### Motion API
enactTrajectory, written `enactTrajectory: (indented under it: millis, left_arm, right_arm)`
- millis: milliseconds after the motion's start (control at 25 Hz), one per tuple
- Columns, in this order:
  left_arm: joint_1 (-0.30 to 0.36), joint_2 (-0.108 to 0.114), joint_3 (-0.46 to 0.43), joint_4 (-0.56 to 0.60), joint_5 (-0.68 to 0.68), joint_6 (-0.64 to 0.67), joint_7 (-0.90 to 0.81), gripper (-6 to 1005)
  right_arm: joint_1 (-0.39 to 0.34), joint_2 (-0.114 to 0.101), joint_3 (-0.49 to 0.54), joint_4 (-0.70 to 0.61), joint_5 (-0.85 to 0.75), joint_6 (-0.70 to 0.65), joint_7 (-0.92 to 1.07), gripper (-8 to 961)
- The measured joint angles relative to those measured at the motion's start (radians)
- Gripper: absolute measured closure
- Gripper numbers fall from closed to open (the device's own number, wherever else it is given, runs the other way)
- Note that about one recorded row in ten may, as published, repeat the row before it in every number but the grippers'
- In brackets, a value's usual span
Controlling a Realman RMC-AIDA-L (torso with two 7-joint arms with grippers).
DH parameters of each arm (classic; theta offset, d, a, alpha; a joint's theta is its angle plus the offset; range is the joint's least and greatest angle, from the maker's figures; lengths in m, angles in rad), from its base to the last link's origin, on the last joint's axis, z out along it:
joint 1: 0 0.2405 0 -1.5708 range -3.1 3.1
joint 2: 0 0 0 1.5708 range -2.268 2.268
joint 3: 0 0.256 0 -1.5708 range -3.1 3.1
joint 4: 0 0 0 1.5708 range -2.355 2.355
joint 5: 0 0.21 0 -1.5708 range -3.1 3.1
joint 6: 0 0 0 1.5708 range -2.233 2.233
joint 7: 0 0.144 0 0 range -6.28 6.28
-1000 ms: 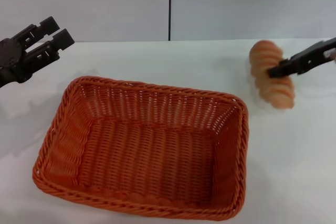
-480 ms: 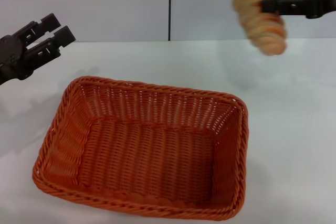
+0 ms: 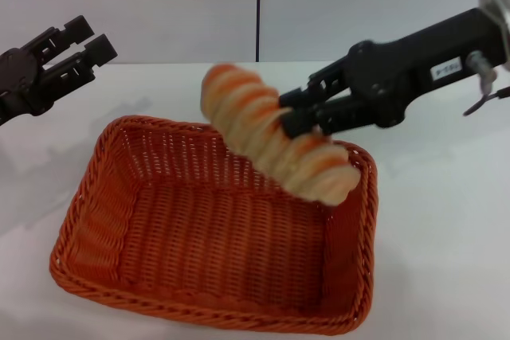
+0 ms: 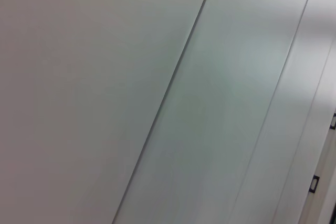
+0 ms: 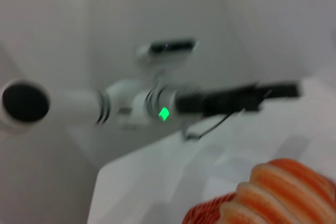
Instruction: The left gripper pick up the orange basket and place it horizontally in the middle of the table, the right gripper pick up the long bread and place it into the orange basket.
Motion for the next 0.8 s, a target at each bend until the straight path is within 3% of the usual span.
enactTrajectory:
  millis: [160, 360, 560, 680, 760, 800]
  left_arm:
    - [-0.001, 0.000, 0.000, 0.000, -0.001, 0.000, 0.000, 213]
    - [-0.002, -0.001, 0.000, 0.000, -0.001, 0.000, -0.001, 213]
    - [-0.002, -0.001, -0.002, 0.000, -0.001, 0.000, -0.005, 214]
    - [-0.007, 0.000, -0.005, 0.000, -0.001, 0.000, -0.007, 214]
    - [-0.008, 0.000, -0.007, 0.000, -0.002, 0.000, -0.007, 214]
    - [-0.008, 0.000, -0.007, 0.000, -0.002, 0.000, -0.007, 214]
  right_arm:
    - [-0.008, 0.003, -0.003, 0.000, -0.007, 0.025, -0.006, 693]
    - [-0.039, -0.014, 0.033, 0.006, -0.008, 0.027, -0.032, 456]
    - [-0.084, -0.029, 0.093, -0.001, -0.001, 0.011, -0.055, 296]
    - [-0.108, -0.030, 0.138, -0.019, 0.007, -0.007, -0.074, 296]
    - [-0.171, -0.023, 0.253, -0.047, 0.061, -0.034, -0.141, 296]
    - [-0.171, -0.023, 0.253, -0.047, 0.061, -0.034, -0.141, 296]
